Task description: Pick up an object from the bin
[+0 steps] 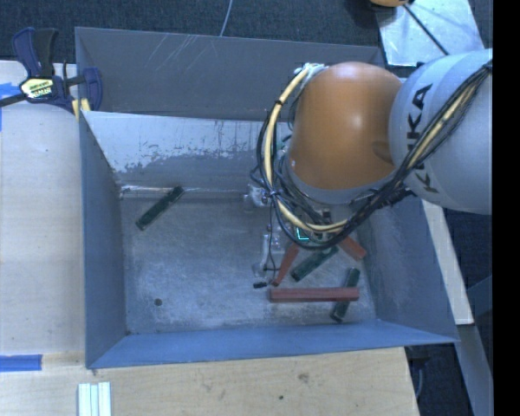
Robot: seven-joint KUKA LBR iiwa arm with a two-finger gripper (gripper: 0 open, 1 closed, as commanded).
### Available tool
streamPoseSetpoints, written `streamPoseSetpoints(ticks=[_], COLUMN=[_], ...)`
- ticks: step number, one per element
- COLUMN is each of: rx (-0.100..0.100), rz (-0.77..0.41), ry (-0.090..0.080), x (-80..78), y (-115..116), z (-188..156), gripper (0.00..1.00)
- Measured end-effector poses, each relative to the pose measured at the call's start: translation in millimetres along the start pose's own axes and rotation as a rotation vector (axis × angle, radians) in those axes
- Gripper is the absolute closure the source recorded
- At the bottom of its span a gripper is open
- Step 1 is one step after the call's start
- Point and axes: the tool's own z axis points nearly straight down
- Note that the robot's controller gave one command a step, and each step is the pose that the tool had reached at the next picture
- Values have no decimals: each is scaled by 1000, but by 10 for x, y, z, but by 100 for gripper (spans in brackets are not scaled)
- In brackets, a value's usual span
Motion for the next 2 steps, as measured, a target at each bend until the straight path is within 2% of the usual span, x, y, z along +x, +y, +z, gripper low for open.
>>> streamPoseSetpoints(ticks=[1,2], rx=[0,0], rz=[1,-73], ry=[0,-2], x=[-1,57], y=[-2,-465], z=[-1,288], gripper=[0,0])
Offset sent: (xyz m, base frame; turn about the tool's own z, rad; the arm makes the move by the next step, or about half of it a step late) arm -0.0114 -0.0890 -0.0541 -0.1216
